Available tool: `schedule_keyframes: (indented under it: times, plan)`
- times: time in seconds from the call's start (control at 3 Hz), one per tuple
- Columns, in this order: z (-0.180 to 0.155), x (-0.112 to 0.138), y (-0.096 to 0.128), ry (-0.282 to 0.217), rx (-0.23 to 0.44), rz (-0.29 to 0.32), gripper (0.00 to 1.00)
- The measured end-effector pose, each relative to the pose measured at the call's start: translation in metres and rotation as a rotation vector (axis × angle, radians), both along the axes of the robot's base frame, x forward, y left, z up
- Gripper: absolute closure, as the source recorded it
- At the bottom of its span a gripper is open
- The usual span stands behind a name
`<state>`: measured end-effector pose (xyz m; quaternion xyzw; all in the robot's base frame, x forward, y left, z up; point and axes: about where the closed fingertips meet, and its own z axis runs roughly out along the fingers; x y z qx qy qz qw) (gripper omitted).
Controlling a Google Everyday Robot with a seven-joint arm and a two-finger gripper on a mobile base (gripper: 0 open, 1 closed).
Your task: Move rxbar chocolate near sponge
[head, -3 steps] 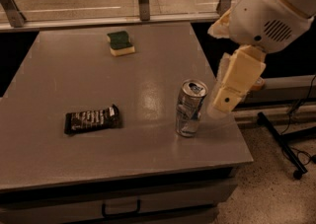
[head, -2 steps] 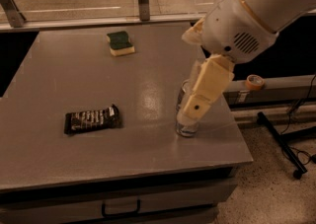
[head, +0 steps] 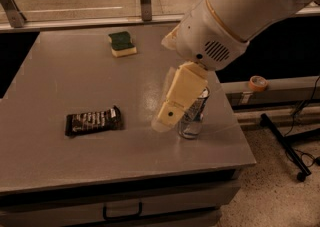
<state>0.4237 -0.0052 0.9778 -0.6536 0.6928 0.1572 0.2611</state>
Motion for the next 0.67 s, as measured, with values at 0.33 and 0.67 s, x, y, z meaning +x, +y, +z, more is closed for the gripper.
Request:
schedule_keyframes:
  times: [0.33,0.67]
  plan:
    - [-0.002,0.0,0.009,0.008,0.031,0.002,0.0]
    - [-0.015,0.004,0.045,0.038,0.088,0.043,0.0]
